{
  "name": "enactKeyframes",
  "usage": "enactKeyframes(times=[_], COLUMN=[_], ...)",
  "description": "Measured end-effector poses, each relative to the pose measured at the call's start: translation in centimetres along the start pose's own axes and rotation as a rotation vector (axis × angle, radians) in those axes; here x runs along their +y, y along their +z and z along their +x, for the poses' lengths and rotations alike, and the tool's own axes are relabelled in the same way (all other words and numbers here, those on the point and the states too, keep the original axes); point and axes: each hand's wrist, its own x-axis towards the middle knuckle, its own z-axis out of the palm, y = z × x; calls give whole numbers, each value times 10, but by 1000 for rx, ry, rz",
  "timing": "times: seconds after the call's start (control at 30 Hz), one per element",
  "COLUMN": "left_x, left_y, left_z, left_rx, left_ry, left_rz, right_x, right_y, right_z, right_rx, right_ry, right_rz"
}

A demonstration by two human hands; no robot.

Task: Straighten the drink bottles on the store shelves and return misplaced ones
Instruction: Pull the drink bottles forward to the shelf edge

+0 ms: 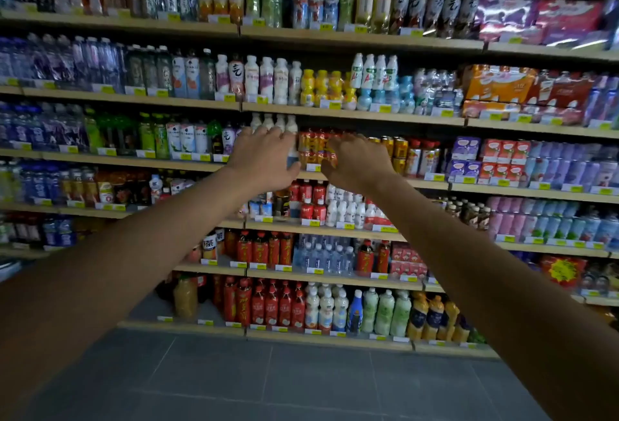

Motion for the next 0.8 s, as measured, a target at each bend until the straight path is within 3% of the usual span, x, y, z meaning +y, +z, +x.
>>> enactKeyframes(times=[0.33,0.8], left_x=[-118,-268], left_y=[109,251], left_z=[88,182], left_rx=[-64,-98], left_ry=[-19,-55], left_rz=[-2,55], right_x=[-37,-107], right_y=[97,238], right_z=[141,325], right_rx=[3,-8], right_ry=[36,-50], right_rz=[1,30])
